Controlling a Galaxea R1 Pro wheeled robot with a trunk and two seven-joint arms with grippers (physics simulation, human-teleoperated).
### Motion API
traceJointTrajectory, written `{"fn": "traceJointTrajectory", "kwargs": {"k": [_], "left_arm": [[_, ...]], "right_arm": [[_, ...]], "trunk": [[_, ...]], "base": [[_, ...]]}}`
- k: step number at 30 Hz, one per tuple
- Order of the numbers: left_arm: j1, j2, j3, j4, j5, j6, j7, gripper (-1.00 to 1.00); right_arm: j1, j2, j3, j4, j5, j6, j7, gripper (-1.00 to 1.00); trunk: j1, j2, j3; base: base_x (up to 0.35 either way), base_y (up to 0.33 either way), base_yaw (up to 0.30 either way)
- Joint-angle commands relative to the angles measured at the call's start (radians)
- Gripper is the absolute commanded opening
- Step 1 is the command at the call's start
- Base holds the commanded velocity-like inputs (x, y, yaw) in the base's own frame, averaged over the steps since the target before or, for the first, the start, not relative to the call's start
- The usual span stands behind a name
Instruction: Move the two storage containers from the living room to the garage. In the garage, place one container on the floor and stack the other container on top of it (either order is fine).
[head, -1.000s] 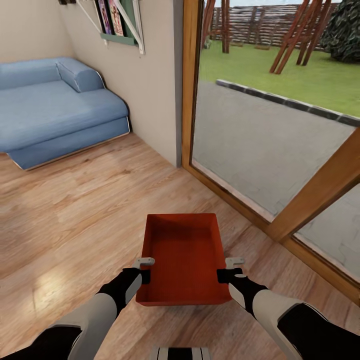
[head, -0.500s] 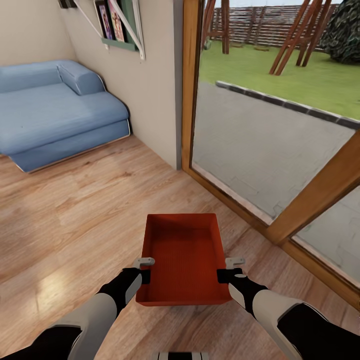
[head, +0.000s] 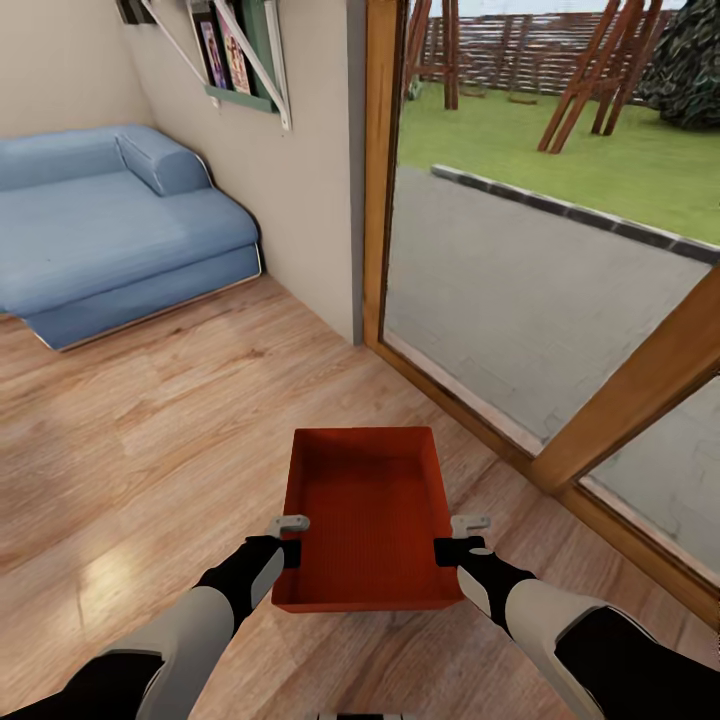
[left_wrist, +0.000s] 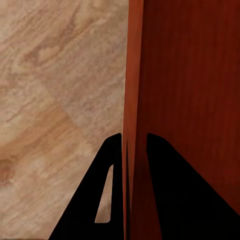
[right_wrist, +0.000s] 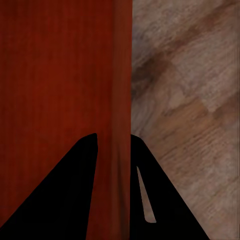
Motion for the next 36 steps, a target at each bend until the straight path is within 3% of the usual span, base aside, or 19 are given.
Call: {"fn": "traceJointTrajectory", "kwargs": {"k": [1,36], "left_arm": [[0.000,0.002,0.003,-0.002,-0.020,0.009,0.023,-1.00],[0.000,0.002,0.003,-0.002,-0.020,0.009,0.023,-1.00]], "right_arm": [[-0.001,-0.006,0.007,0.002,-0.013,-0.004,-0.005,-1.00],[-0.001,0.000,0.007,0.002,-0.016,0.002,-0.006,-1.00]], "trunk": [[-0.004,0.007,0.003],[-0.138,0.252,0.112]], "base": [[0.000,0.000,0.000],[0.000,0.000,0.000]]}}
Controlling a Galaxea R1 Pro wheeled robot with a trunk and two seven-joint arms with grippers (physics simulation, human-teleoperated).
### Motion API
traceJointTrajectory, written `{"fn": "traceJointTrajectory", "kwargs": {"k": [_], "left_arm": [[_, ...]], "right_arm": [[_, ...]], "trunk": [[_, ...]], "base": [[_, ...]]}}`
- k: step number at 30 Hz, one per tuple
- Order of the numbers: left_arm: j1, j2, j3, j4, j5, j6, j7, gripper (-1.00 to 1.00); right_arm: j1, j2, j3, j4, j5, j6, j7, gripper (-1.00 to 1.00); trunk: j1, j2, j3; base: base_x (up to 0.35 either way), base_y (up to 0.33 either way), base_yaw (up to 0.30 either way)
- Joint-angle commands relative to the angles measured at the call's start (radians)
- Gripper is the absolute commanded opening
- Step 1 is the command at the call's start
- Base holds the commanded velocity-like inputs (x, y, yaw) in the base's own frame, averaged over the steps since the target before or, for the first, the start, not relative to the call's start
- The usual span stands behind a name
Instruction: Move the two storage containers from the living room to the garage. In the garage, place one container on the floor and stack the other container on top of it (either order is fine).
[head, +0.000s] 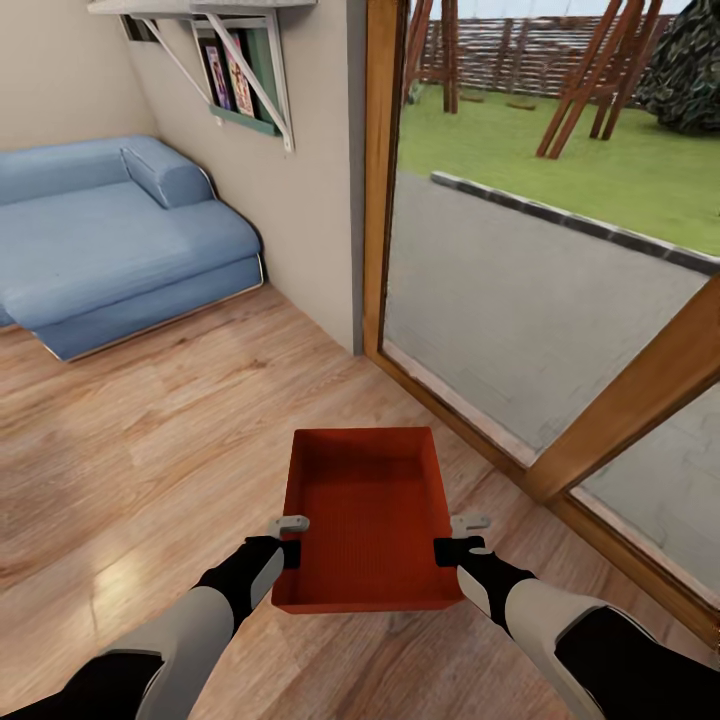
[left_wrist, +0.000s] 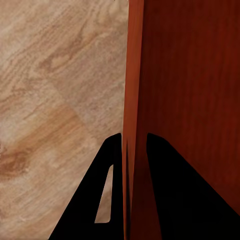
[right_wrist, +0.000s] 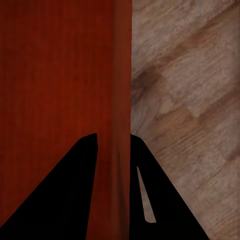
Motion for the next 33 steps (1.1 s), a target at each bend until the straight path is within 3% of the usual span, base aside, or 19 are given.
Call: {"fn": "traceJointTrajectory", "kwargs": {"k": [1,33], "left_arm": [[0.000,0.000,0.005,-0.004,-0.027,0.009,0.023,-1.00],[0.000,0.000,0.005,-0.004,-0.028,0.009,0.023,-1.00]], "right_arm": [[0.000,0.000,0.004,0.004,-0.016,-0.005,-0.004,-1.00],[0.000,-0.002,0.004,0.004,-0.012,-0.015,-0.003,-1.00]], "trunk": [[-0.004,0.007,0.003],[-0.127,0.231,0.103]], "base": [[0.000,0.000,0.000],[0.000,0.000,0.000]]}}
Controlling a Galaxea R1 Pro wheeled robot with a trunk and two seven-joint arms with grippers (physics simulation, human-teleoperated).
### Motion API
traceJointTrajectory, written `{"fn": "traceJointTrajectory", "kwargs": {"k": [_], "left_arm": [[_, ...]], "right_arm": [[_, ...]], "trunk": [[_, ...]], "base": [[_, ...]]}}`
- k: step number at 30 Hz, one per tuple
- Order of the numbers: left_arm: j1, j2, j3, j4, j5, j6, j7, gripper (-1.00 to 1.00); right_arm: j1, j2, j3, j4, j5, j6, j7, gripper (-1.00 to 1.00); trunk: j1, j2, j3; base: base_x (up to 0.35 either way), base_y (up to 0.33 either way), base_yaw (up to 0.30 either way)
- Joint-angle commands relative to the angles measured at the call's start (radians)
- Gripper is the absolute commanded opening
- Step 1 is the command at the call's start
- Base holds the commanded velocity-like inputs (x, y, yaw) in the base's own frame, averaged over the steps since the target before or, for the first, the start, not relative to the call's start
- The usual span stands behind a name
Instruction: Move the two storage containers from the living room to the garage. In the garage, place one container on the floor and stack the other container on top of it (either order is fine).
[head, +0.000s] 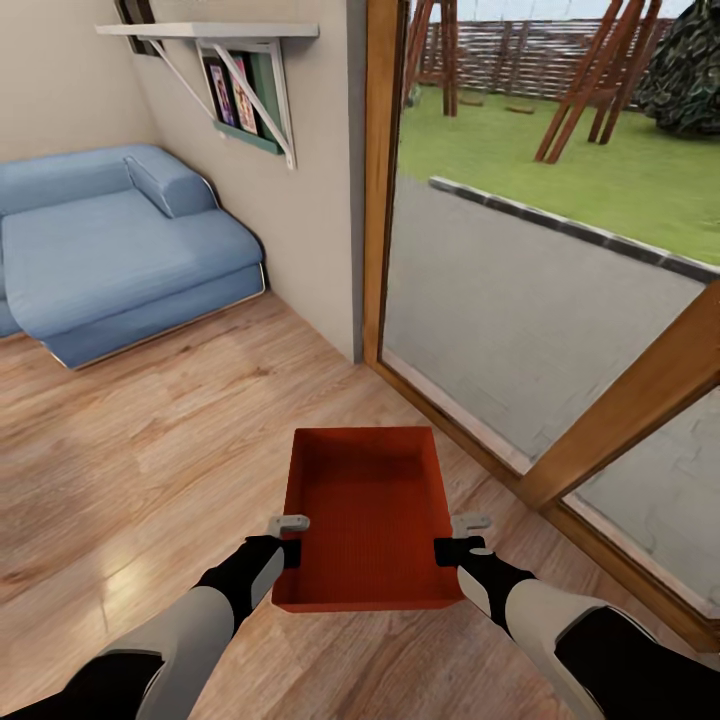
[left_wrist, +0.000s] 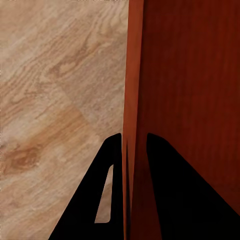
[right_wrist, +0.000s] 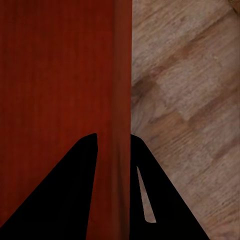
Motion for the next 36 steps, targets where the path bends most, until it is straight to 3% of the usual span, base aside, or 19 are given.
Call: {"fn": "traceJointTrajectory", "kwargs": {"k": [1,36], "left_arm": [[0.001,0.002,0.000,-0.001,-0.017,0.009,0.025,-1.00],[0.000,0.002,0.000,-0.001,-0.019,0.009,0.026,-1.00]], "right_arm": [[-0.001,-0.001,0.008,0.001,-0.012,-0.006,-0.005,-1.00],[-0.001,-0.001,0.009,0.001,-0.012,-0.007,-0.005,-1.00]], "trunk": [[-0.004,0.007,0.003],[-0.138,0.252,0.112]], "base": [[0.000,0.000,0.000],[0.000,0.000,0.000]]}}
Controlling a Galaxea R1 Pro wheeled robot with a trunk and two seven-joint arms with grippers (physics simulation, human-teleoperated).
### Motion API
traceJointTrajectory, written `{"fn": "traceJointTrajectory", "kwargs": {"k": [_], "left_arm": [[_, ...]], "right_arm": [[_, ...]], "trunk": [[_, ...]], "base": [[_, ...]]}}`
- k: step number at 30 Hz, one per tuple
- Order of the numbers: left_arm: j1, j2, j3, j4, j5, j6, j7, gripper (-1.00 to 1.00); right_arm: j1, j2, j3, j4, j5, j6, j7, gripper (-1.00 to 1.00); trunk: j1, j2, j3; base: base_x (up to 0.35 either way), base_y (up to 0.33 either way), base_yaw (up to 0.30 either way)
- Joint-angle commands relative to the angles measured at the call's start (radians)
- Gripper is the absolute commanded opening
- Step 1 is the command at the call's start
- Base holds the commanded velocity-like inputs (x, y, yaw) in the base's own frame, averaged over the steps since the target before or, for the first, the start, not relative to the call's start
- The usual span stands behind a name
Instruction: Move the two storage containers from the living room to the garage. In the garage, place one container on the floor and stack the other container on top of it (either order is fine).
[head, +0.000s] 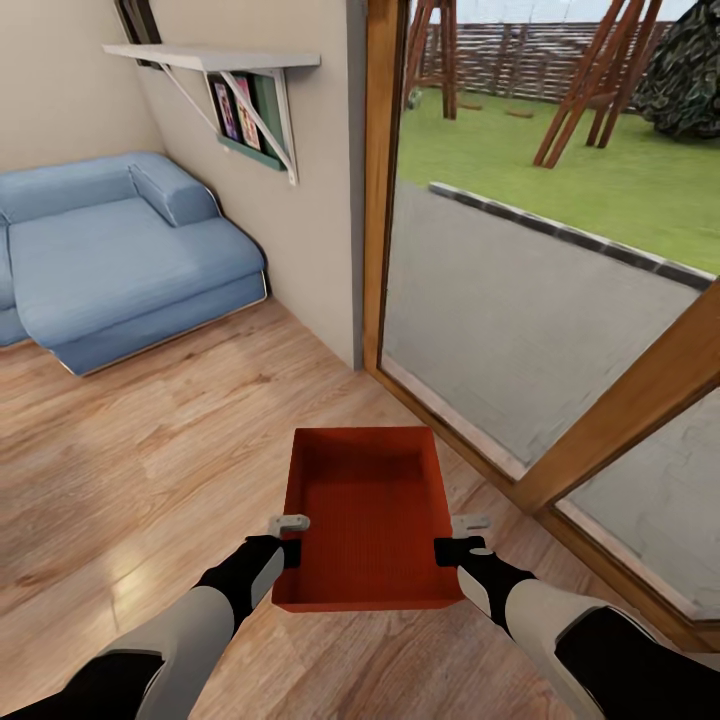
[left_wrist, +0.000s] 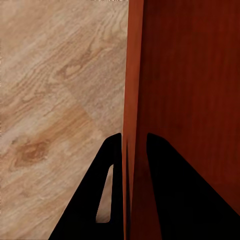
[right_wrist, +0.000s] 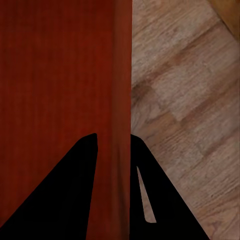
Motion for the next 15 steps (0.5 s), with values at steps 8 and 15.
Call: {"fn": "traceJointTrajectory", "kwargs": {"k": [8,15], "left_arm": [[0.000,0.002,-0.001,-0.001,-0.017,0.009,0.026,-1.00],[0.000,0.002,-0.001,-0.001,-0.017,0.009,0.026,-1.00]], "right_arm": [[-0.001,-0.001,0.009,0.001,-0.011,-0.006,-0.005,-1.00],[-0.001,-0.001,0.009,0.001,-0.011,-0.006,-0.005,-1.00]], "trunk": [[-0.031,0.056,0.025],[-0.058,0.105,0.046]], "base": [[0.000,0.000,0.000],[0.000,0.000,0.000]]}}
